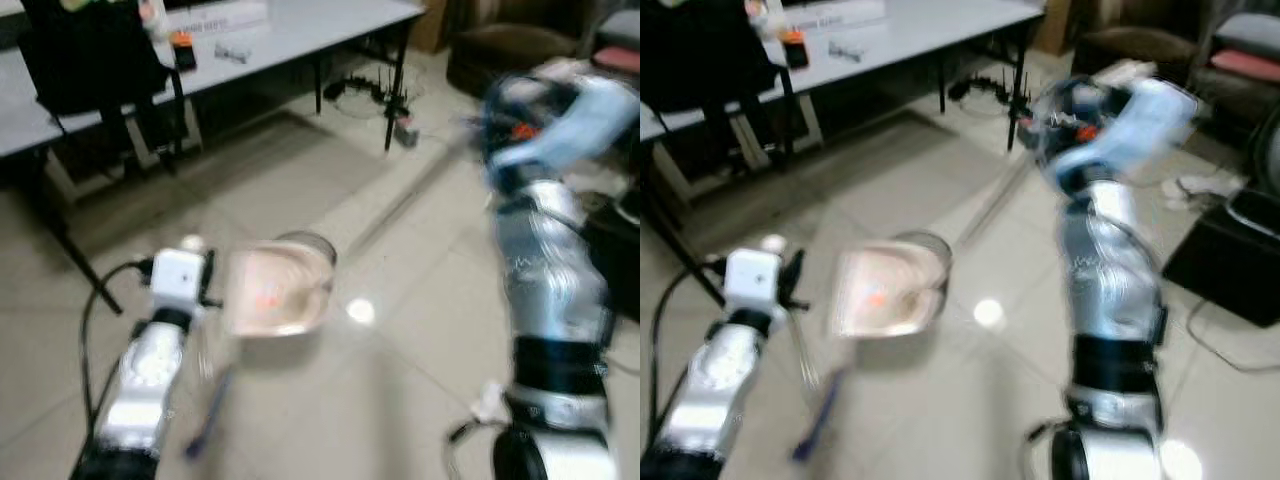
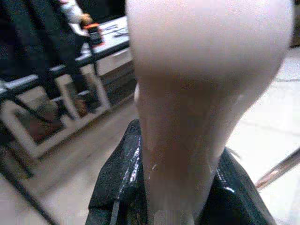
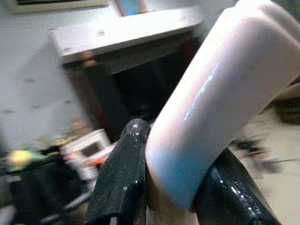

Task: Sweep floor

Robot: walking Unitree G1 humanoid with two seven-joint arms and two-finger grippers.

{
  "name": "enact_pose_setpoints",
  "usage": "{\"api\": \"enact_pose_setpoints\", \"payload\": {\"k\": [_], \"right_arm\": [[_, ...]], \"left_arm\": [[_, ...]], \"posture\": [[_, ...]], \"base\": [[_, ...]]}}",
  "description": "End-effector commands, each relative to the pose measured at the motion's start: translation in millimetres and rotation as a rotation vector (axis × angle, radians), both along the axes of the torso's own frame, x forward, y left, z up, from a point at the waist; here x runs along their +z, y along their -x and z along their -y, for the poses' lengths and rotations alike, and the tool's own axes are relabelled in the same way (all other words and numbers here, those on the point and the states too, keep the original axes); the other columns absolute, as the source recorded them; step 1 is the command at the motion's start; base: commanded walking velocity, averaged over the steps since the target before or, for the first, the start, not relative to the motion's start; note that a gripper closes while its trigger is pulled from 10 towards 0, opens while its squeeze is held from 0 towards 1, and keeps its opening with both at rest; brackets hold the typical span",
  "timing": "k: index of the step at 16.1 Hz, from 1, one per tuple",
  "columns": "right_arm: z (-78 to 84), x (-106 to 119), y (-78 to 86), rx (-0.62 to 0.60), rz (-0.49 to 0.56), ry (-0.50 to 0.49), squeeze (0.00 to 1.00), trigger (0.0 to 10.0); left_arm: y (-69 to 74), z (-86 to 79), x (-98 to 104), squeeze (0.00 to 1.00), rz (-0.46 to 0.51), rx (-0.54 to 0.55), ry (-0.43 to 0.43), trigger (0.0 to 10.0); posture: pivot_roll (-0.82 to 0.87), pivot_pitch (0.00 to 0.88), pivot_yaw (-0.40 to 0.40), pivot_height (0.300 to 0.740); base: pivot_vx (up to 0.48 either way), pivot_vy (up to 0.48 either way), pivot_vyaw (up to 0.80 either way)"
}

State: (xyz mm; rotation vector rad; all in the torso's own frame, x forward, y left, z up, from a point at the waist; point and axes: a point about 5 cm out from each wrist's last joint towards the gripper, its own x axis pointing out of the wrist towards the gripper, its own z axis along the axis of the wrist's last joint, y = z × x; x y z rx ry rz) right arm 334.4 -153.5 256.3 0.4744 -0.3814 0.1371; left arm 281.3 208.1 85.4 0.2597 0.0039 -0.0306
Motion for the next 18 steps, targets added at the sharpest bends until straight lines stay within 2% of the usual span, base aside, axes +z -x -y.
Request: {"api": "enact_pose_setpoints", "payload": {"k": [1, 8, 13, 18], "right_arm": [[15.7, 11, 2.1, -0.053, 0.050, -0.019, 0.00, 10.0], [30.0, 10, 3.2, -0.119, 0.054, -0.060, 0.00, 10.0], [50.4, 7, 5.0, -0.183, 0.048, -0.045, 0.00, 10.0], [58.0, 7, 5.9, -0.218, 0.053, -0.012, 0.00, 10.0]], "left_arm": [[-5.2, 6.7, 10, 0.00, 0.046, -0.022, -0.008, 10.0], [-9.0, 8.9, 10, 0.00, 0.045, -0.040, -0.011, 10.0], [-9.8, 12.5, 10, 0.00, 0.044, -0.055, -0.003, 10.0], [-9.6, 15.3, 9, 0.00, 0.043, -0.061, 0.002, 10.0]], "posture": [[-0.05, 0.000, 0.044, 0.740], [-0.06, 0.000, 0.058, 0.740], [-0.06, 0.000, 0.061, 0.740], [-0.07, 0.000, 0.059, 0.740]], "base": [[0.420, 0.000, 0.00], [0.417, 0.000, 0.00], [0.416, 0.000, 0.00], [0.415, 0.000, 0.00]]}}
